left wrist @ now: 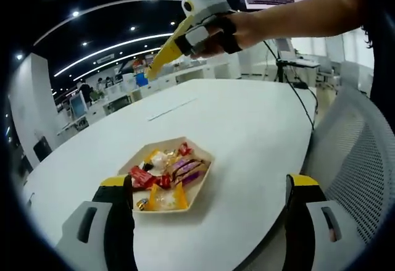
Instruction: Place the target food into the container with the food tongs after gripping and lifting it, then release it inside without dropping or visibly crushing the food.
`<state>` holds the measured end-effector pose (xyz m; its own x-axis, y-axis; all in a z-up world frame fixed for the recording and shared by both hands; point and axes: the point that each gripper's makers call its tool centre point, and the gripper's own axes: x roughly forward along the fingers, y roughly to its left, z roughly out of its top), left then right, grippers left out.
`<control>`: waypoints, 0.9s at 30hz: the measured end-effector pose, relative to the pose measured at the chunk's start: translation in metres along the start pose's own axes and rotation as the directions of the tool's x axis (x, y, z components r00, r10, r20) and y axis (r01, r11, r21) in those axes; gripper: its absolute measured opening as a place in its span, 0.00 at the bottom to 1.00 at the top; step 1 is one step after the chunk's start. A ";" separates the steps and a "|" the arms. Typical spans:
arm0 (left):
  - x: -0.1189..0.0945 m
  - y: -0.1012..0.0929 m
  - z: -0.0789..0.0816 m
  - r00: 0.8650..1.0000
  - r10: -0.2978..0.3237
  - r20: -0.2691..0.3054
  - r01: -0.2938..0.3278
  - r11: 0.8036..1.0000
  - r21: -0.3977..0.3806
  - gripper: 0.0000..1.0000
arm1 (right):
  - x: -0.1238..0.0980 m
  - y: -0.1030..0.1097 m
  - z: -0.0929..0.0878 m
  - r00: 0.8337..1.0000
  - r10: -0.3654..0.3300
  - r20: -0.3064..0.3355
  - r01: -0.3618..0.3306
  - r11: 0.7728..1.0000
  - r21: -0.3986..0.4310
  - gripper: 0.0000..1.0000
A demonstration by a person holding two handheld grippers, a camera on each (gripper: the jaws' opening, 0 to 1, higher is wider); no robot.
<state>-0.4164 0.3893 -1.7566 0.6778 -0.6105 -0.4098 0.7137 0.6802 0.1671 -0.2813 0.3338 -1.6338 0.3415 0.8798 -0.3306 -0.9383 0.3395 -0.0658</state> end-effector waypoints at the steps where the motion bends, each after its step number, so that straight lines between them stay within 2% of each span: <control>1: 0.000 0.000 0.000 1.000 0.002 -0.002 -0.002 1.000 0.001 0.99 | -0.008 -0.001 -0.004 1.000 -0.003 0.000 0.003 1.000 0.022 0.27; 5: 0.001 -0.001 -0.001 1.000 -0.007 -0.004 0.007 1.000 0.001 0.99 | -0.031 -0.003 -0.011 0.999 -0.027 0.027 0.026 0.998 0.059 0.27; 13: 0.001 -0.006 -0.001 0.999 -0.038 -0.005 0.037 0.999 -0.015 0.99 | -0.060 0.003 -0.029 0.995 -0.091 0.038 0.089 0.995 0.039 0.27; 15: 0.001 -0.006 0.000 0.999 -0.040 -0.001 0.040 0.999 -0.026 0.99 | -0.068 -0.001 -0.034 0.988 -0.153 0.031 0.152 0.988 0.021 0.27; 18: 0.001 -0.004 0.000 0.999 -0.039 0.007 0.039 0.998 -0.039 0.99 | -0.079 0.002 -0.042 0.977 -0.209 0.043 0.209 0.978 0.017 0.27; 23: 0.001 -0.007 0.002 0.999 -0.048 0.013 0.048 0.998 -0.029 0.99 | -0.096 0.013 -0.059 0.961 -0.273 0.047 0.271 0.962 0.035 0.27; 25: 0.000 -0.006 0.004 0.999 -0.045 0.021 0.046 0.998 -0.035 0.99 | -0.104 0.021 -0.066 0.955 -0.291 0.062 0.286 0.955 0.074 0.27; 27: -0.001 -0.004 0.006 0.999 -0.040 0.029 0.041 0.998 -0.048 0.99 | -0.111 0.025 -0.076 0.948 -0.316 0.047 0.312 0.948 0.064 0.27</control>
<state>-0.4192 0.3847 -1.7519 0.6536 -0.6486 -0.3901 0.7317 0.6733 0.1063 -0.3466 0.2197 -1.6702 0.6223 0.7423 -0.2484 -0.7791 0.6179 -0.1055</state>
